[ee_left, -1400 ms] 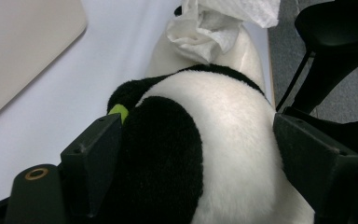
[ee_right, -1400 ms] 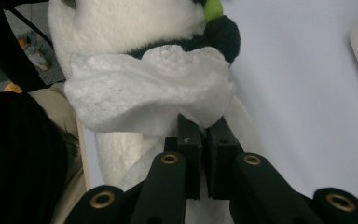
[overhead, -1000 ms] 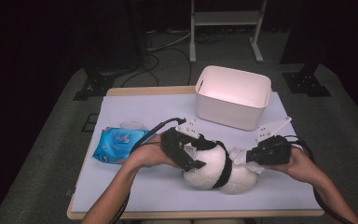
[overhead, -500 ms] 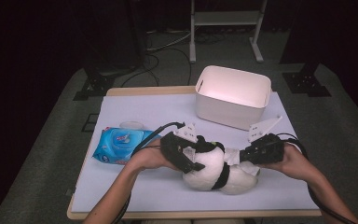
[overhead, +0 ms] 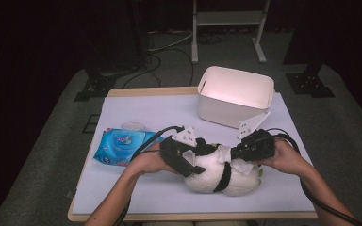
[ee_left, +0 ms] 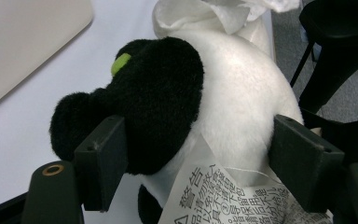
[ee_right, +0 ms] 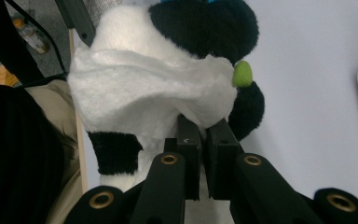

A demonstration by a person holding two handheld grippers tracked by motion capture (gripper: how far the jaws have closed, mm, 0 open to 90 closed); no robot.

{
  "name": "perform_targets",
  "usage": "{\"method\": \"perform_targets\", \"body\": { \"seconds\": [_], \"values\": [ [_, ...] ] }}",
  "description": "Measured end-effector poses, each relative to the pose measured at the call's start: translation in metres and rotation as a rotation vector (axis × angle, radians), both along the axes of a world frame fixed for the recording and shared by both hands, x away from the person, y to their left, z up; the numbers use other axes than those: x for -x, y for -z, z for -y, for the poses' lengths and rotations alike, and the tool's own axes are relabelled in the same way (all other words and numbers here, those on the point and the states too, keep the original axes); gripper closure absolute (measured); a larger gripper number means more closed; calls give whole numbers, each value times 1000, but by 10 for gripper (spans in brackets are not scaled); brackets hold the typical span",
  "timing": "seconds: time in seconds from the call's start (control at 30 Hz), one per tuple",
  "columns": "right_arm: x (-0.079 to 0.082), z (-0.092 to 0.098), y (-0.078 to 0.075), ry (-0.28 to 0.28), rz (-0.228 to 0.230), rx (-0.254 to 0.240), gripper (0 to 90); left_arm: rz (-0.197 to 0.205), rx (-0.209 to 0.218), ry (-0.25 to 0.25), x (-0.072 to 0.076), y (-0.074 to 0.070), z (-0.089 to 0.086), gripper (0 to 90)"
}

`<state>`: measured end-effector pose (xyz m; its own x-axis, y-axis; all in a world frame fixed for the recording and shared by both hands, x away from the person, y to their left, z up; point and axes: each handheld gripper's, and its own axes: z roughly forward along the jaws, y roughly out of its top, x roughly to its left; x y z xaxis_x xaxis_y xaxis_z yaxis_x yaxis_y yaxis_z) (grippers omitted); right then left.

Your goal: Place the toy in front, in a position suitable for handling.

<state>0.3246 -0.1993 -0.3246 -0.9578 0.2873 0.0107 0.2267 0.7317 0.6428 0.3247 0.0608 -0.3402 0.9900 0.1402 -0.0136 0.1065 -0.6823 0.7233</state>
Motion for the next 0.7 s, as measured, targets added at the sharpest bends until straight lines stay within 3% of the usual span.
{"method": "perform_targets", "body": {
  "seconds": [0.33, 0.7],
  "values": [
    [4, 42, 2, 86, -16, -34, 851, -1, -20, -1, 0, -2, 1, 241],
    [6, 75, 15, 168, -56, -19, 849, -1, -22, 2, -1, -3, 1, 240]
  ]
}}
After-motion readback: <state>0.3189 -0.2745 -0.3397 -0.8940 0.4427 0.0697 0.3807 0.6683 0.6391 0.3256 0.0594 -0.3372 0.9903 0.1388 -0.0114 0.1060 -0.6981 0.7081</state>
